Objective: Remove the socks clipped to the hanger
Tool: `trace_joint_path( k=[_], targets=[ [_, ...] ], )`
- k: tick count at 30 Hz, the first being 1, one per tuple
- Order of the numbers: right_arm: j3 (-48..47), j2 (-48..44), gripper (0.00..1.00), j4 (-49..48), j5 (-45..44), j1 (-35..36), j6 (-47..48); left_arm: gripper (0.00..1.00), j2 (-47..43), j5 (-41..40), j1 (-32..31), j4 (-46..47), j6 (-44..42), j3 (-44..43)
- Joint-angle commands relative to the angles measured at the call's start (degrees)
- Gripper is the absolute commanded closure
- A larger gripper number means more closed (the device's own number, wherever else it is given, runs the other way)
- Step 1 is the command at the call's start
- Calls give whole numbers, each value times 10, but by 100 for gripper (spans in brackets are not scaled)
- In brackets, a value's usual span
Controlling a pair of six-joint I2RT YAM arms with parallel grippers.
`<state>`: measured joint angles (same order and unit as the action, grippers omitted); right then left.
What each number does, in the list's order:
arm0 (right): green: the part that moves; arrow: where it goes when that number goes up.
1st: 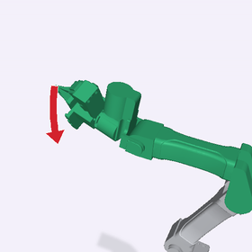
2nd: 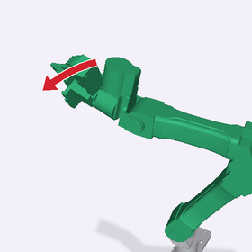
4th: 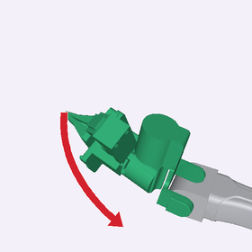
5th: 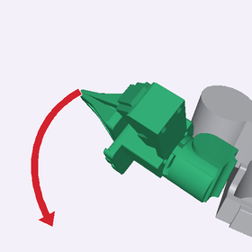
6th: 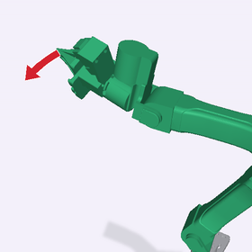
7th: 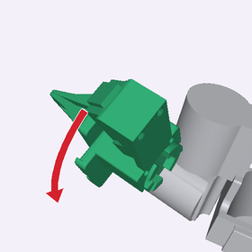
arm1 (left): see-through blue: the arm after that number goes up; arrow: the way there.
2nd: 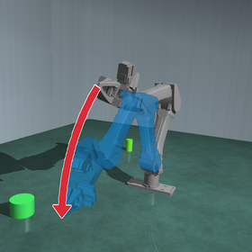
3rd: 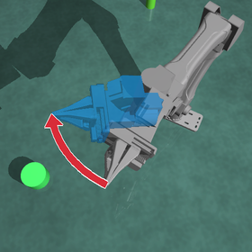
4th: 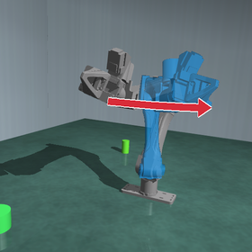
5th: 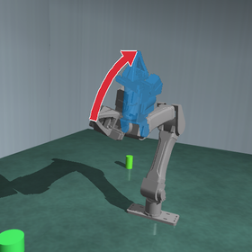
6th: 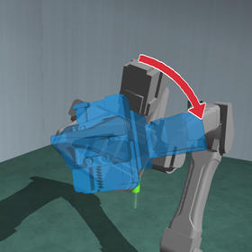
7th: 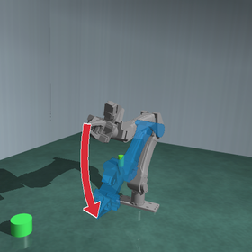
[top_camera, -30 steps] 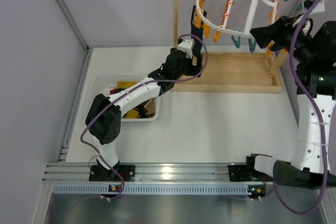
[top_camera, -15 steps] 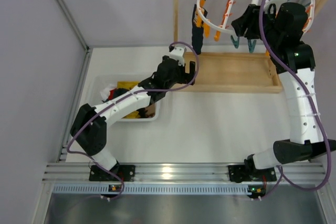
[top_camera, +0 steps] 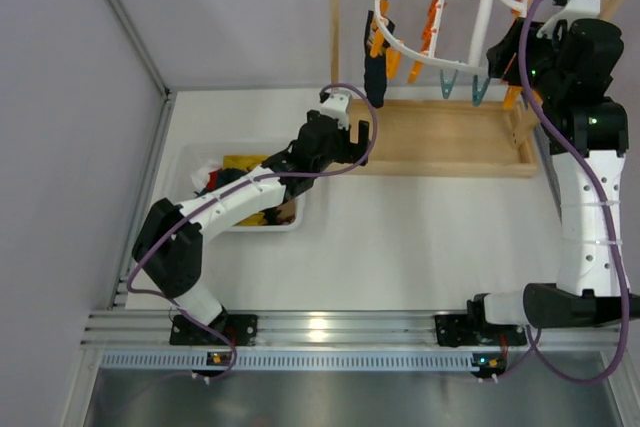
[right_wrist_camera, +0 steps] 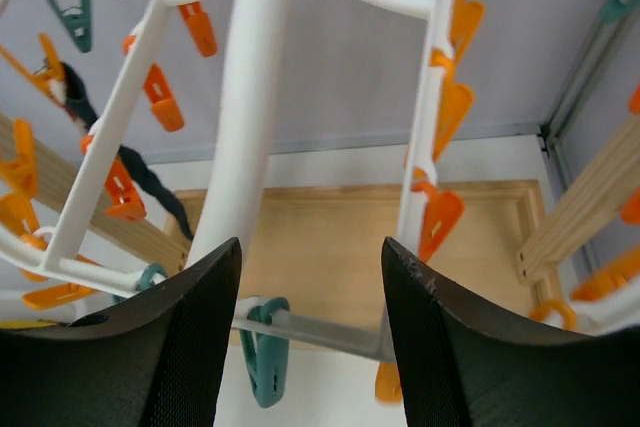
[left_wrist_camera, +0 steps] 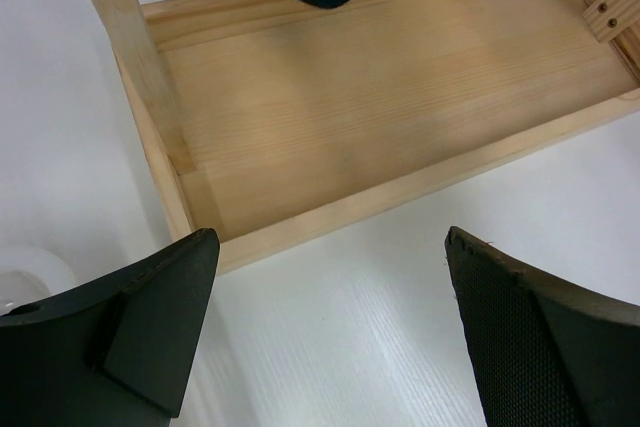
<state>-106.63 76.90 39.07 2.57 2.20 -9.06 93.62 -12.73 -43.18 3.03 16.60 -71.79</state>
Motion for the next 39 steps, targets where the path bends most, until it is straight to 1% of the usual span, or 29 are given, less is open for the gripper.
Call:
trace_joint_path(
  k=[1,2,5,8,12,16,22,25,27,30,36,39],
  targets=[
    [6,4,44,16,43,-58,4,2,-27,2,-2,29,1,2],
    [5,7,44,16,59,-78,4,2,-29,3,-2,29,0,2],
    [-1,15,44,17,79,-103,6,2,-33,3,-2,29,-3,2],
    [-9,27,44,22,82,-128,9,2,-38,2,-2,29,-4,5],
    [-16,29,43,20,96,-135,13,2,-35,4,-2,29,-6,-1],
    [-49,39,42,34,86,-135,26,2,-22,10,-2,29,-6,-26],
    [-110,56,40,55,89,-147,36,2,19,26,3,37,-19,-94],
    [-136,69,39,69,96,-154,44,2,47,78,15,59,-26,-118],
    [-143,74,37,76,96,-157,48,2,66,147,32,77,-25,-128],
    [-155,78,36,81,101,-160,46,2,95,193,61,92,-23,-146],
    [-165,90,34,84,137,-162,45,2,159,251,73,105,-60,-211],
    [-167,97,32,85,140,-162,51,2,195,279,74,116,-79,-238]
  ],
)
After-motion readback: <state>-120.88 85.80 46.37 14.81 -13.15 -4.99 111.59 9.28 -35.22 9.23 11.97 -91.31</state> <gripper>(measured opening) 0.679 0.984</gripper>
